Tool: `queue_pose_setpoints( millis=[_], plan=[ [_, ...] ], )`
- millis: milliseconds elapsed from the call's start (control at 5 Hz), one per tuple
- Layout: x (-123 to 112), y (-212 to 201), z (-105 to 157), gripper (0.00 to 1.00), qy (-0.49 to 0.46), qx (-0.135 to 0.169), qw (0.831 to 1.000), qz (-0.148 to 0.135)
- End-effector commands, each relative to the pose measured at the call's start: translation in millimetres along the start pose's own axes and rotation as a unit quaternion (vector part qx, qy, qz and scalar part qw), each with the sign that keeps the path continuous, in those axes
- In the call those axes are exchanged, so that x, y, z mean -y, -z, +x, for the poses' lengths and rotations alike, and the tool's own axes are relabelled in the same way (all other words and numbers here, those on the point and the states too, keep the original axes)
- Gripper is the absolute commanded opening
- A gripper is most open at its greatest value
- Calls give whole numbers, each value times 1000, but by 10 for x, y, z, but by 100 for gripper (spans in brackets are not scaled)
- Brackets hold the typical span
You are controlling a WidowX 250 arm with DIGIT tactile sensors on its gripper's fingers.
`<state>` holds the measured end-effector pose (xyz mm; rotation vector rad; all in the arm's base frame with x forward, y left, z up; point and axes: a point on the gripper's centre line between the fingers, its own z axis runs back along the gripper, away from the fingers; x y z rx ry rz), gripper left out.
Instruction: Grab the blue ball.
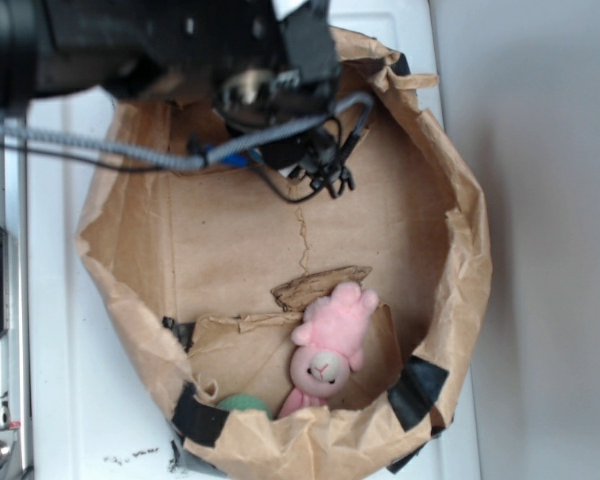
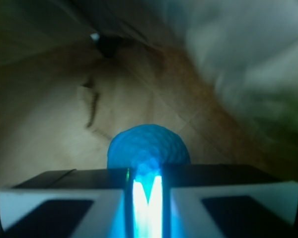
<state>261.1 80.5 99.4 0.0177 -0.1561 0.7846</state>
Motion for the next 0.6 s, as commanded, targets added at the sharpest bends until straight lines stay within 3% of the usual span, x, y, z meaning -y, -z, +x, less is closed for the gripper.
queue_pose_setpoints(
  millis=[0, 200, 400],
  plan=[
    [-259, -527, 262, 0, 30, -1, 999, -42],
    [-280, -530, 277, 0, 64, -2, 997, -44],
    [-280, -530, 277, 100, 64, -2, 997, -44]
  ],
)
